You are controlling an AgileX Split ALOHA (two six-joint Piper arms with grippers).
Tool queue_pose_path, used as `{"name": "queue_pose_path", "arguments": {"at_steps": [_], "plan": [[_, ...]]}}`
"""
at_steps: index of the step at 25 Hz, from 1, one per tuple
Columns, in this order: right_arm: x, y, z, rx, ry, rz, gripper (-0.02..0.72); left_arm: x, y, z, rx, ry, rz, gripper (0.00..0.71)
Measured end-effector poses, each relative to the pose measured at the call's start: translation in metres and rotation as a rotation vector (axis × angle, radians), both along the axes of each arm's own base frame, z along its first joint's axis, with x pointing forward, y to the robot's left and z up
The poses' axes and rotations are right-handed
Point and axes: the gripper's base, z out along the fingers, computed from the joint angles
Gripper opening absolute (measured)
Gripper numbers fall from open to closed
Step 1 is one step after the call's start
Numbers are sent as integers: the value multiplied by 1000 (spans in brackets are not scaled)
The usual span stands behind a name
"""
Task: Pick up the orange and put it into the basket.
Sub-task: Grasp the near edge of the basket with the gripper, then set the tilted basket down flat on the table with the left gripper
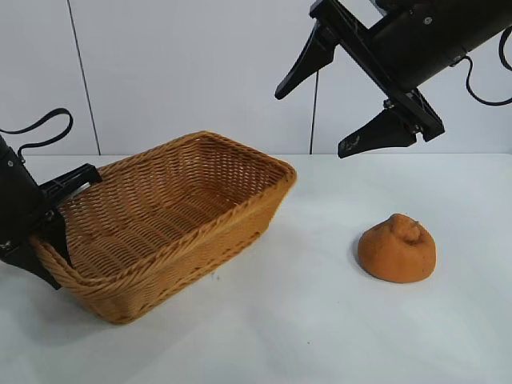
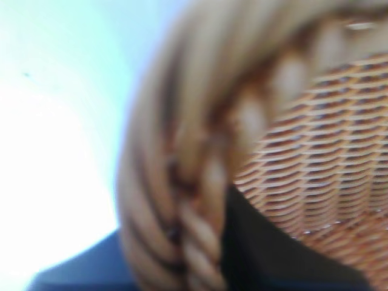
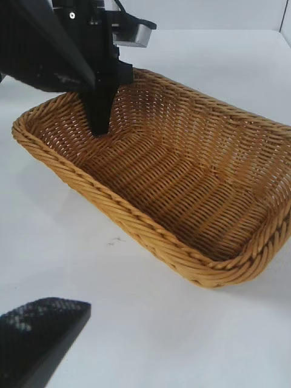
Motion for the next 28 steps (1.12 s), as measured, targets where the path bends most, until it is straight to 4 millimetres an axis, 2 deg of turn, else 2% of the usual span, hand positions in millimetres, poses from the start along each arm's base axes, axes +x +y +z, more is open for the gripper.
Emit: {"name": "queue_pose_path", "arguments": {"at_steps": [4, 8, 17, 24, 28], "plan": [[0, 0, 0, 0, 0, 0, 629, -1, 0, 0, -5, 15, 4, 87], [0, 0, 0, 0, 0, 0, 629, 7, 1, 9, -19, 12, -21, 87], [-1, -1, -1, -14, -1, 11, 629, 55, 16, 55, -23, -130, -167, 87], [-1, 0, -1, -14, 2, 14, 629, 85, 11, 53, -30, -96, -398, 87], [-1, 0, -1, -14, 2, 14, 629, 94, 10, 54, -34, -110, -546, 87]]}}
